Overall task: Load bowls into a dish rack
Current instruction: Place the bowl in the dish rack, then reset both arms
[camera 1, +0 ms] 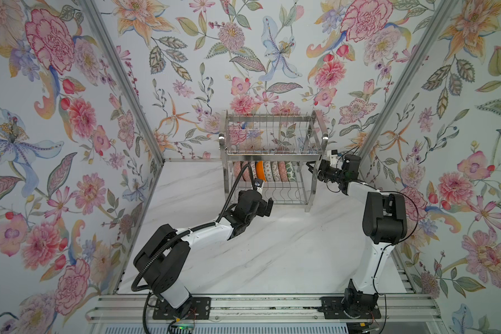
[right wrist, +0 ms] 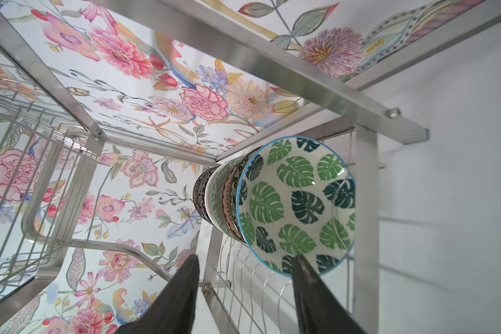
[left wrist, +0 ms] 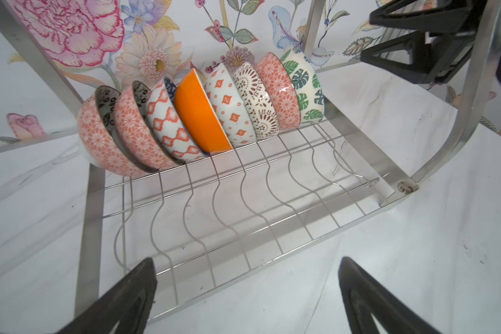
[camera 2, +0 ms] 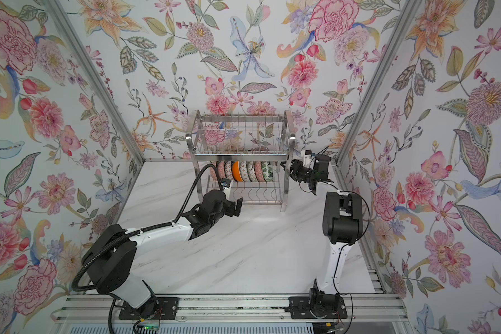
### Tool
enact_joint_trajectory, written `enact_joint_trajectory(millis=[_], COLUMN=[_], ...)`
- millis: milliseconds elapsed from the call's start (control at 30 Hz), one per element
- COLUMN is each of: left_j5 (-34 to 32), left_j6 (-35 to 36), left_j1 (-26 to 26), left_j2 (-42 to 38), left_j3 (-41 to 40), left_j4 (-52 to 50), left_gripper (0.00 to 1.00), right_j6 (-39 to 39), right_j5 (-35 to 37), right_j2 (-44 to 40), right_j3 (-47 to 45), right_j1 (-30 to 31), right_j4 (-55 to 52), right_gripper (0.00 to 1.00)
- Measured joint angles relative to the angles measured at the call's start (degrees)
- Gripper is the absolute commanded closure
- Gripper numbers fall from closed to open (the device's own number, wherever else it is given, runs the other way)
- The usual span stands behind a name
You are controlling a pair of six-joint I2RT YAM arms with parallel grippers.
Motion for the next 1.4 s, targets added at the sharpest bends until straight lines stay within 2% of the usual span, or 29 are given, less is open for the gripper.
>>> enact_joint_trajectory(millis=[300,467,633,733,867,1000,1233,1400], left_j5=[-13.8,-17.6,-19.3,-20.4,-21.9,-23.5,-23.8,-21.5], left_j6=[5.8,7.4,9.0,9.9,12.2,16.5,18.6,17.1], left_j1=[0.8,6.8,18.1,25.2,31.6,33.0,35.6,37.4], left_j2=[-13.0,-23.1,-32.4,-34.9,-33.4,-26.8,-20.1,-14.6], left_j3=[-11.8,-16.8,-21.2,-23.2,-26.4,-28.9,-32.1,-32.3], left_j4=[1.2,1.4,3.5,7.0,14.5,22.0,28.7,33.2], left_gripper=[0.01,0.01,0.01,0.01,0.01,0.01,0.01,0.01], right_j6=[-7.9,-12.5,-16.3,-18.2,-19.6,-20.4,-20.7,-23.2], right_j5=[7.4,12.8,20.1,26.3,34.1,42.1,54.8,60.0], right_j2=[-10.3,-15.2,-19.8,-23.8,-28.7,-33.7,-49.1,-53.9], right_j3=[-7.3,-10.2,-13.0,-16.0,-20.6,-28.3,-50.9,-59.0], right_j1=[-6.1,-8.2,-8.2,-8.1,-8.1,-8.1,-7.2,-5.4], right_j4=[-10.9,-16.5,-21.1,-22.9,-23.6,-21.4,-7.7,1.9], right_gripper=[0.00,0.01,0.01,0.01,0.01,0.01,0.01,0.01])
